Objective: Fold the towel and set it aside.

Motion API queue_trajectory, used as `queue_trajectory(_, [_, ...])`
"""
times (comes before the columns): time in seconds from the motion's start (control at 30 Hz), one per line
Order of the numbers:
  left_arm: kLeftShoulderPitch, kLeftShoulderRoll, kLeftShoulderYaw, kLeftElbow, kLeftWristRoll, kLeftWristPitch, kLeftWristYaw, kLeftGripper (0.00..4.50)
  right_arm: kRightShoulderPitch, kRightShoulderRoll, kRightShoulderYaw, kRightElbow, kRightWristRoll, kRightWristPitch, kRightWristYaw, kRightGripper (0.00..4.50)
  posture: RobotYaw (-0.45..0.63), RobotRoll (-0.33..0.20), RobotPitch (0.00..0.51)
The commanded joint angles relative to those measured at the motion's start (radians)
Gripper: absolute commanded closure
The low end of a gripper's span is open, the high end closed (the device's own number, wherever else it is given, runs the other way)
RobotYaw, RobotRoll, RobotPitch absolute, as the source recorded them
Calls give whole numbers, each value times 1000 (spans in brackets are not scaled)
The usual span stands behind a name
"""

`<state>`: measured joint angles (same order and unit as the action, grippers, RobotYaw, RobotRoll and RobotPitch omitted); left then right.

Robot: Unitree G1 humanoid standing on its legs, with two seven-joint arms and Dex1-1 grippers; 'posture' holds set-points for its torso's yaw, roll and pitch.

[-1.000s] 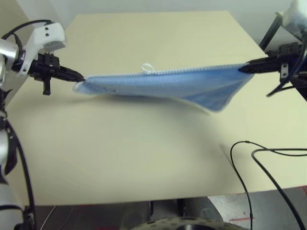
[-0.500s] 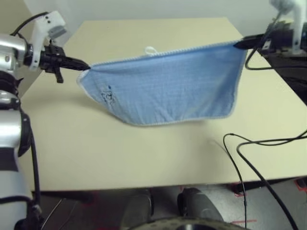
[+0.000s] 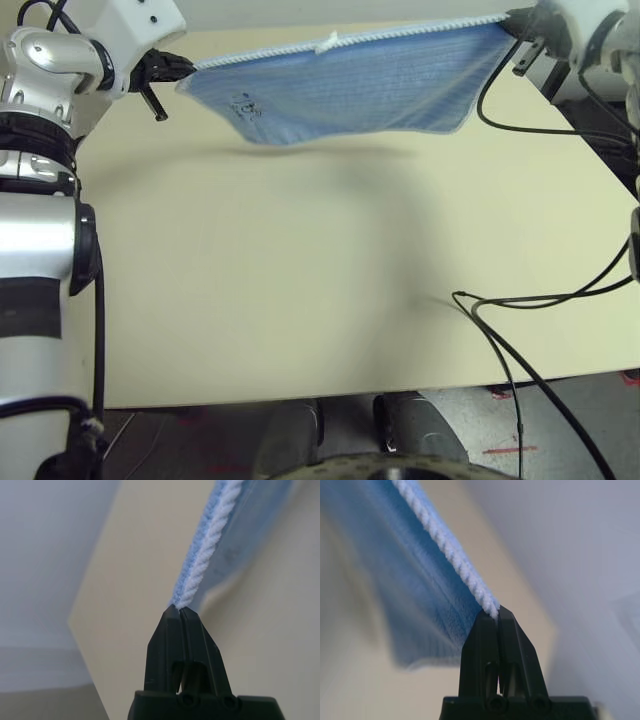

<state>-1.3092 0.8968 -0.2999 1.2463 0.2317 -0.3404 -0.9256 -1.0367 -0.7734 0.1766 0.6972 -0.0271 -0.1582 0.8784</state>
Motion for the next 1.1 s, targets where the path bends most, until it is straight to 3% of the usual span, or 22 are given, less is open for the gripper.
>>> queue_trajectory(0.03, [134,57,36,17,-12,-47,-109,4468,251,-72,-49,-263,35,97,41,4500,-15,0,89])
queue_trajectory(0.13, [305,53,58,-91,-69,-116,-249,4468,470,-114,-68,-493,55,133,77,4500,-15,0,93])
queue_trajectory(0.23, [498,61,91,-304,-159,-81,-368,4468,624,-158,-74,-656,90,167,127,4500,-9,0,95])
queue_trajectory(0.37, [751,97,138,-662,-267,74,-438,4468,740,-211,-67,-738,93,141,187,4500,7,0,95])
queue_trajectory(0.47, [865,125,170,-842,-302,180,-439,4468,781,-238,-65,-754,85,117,222,4500,17,0,97])
queue_trajectory(0.8, [1077,245,236,-1123,-368,386,-490,4468,852,-284,-84,-812,122,144,305,4500,24,0,97])
queue_trajectory(1.1, [1081,284,245,-1119,-367,392,-514,4468,885,-326,-108,-860,108,259,316,4500,17,0,98])
